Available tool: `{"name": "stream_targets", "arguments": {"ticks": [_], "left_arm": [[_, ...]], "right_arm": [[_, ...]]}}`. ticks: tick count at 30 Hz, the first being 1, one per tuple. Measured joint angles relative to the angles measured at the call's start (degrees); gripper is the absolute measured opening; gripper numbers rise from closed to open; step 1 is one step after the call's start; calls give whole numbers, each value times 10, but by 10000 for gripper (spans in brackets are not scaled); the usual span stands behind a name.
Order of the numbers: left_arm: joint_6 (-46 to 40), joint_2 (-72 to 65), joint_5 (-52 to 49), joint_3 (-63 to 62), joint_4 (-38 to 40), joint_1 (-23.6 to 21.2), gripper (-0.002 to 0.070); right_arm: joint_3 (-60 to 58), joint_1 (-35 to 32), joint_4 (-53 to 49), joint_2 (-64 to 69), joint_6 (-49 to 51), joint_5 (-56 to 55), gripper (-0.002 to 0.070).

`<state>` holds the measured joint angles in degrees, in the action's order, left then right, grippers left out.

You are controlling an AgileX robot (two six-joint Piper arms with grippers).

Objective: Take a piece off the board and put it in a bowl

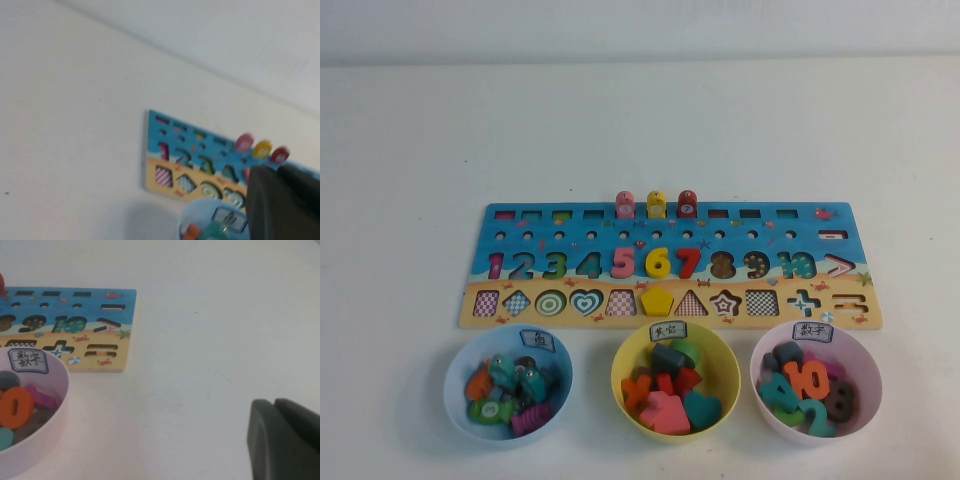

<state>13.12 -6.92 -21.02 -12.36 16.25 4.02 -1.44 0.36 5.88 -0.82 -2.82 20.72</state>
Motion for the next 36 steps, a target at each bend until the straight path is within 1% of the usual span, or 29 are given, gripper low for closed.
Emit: {"name": "stream_targets", "arguments": {"ticks": [3,5,9,13,16,19,24,27,29,33,36], "left_arm": [[-11,-97,-124,-119,-76,0,-5],[-46,-168,-207,-207,-113,0,-5],[-131,-308,-361,-374,-138,0,-5],[-182,-441,-473,-508,-141,0,-5],[-198,-528,-497,-590,-145,5,-5],[-202,-600,-501,-641,-162,35,-5],[-204,-705,-503,-702,-197,127,-5],[-204,-771,-503,-736,-205,168,-5],[-206,-809,-503,-759,-205,188,-5],[-236,-881,-503,-812,-206,215,-5],[-294,-925,-502,-849,-206,226,-5]], "right_arm": [[0,0,0,0,0,0,-17],[0,0,0,0,0,0,-17],[0,0,0,0,0,0,-17],[0,0,0,0,0,0,-17],[0,0,0,0,0,0,-17],[0,0,0,0,0,0,-17],[0,0,0,0,0,0,-17],[0,0,0,0,0,0,-17],[0,0,0,0,0,0,-17],[0,0,0,0,0,0,-17],[0,0,0,0,0,0,-17]]}}
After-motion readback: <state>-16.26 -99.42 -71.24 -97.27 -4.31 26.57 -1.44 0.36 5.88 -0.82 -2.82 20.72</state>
